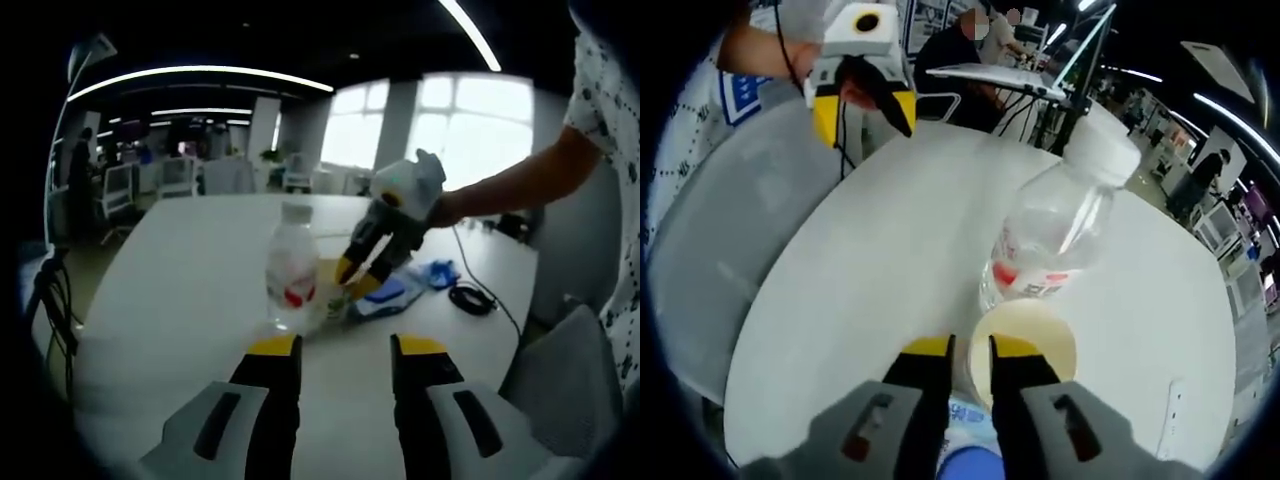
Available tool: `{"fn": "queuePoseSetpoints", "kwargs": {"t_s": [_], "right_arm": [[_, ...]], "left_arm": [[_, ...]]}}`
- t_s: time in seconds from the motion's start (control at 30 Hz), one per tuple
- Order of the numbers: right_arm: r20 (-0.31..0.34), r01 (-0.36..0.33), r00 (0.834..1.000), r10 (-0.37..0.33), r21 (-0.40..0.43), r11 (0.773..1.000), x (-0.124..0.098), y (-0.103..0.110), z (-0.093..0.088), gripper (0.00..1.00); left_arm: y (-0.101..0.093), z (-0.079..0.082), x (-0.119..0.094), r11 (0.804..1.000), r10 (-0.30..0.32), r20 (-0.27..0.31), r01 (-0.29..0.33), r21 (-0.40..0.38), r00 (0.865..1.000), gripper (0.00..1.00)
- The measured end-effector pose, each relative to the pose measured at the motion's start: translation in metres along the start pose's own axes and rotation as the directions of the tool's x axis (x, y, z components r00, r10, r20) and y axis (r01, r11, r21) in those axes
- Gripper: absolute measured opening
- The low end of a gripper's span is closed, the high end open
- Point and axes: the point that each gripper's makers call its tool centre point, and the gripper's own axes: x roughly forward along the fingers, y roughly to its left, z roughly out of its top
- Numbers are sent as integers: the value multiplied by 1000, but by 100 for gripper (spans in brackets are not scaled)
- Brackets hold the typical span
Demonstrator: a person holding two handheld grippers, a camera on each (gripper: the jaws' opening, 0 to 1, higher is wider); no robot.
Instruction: Arrange the tabletop items into an orderly group along one side of the table until the central work area is clear of visible clutter.
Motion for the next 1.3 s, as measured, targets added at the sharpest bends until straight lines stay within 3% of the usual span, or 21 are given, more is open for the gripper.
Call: {"fn": "queuePoseSetpoints", "kwargs": {"t_s": [0.4, 1.3], "right_arm": [[36, 37, 999, -38, 39, 999, -9, -4, 11, 24], [118, 143, 980, -158, 126, 982, -60, 3, 27, 35]], "left_arm": [[0, 6, 1, 1000, -4, 7, 4, 11, 1000, 32], [-16, 26, 5, 995, -59, 0, 59, 75, 998, 37]]}}
